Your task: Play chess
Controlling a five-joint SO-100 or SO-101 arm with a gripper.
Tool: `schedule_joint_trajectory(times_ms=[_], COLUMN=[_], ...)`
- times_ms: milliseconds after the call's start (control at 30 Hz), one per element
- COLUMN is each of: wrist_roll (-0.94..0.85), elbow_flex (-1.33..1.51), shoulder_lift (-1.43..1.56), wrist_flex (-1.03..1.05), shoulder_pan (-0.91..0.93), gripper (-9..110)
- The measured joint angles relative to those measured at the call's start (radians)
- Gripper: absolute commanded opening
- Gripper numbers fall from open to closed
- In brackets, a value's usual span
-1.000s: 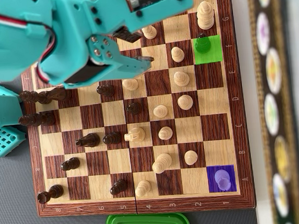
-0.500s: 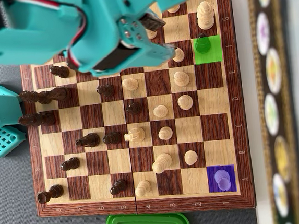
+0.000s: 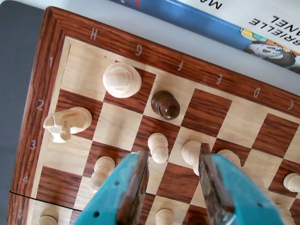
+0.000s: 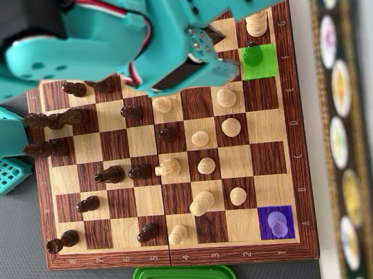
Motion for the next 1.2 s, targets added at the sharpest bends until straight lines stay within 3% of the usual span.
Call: schedule_joint_trajectory(times_ms=[1200], wrist_roll=[-0.012], elbow_flex=[-0.127], shoulder_lift=[-0.152], wrist_flex=[-0.009], shoulder_pan=[0.014], gripper=[16])
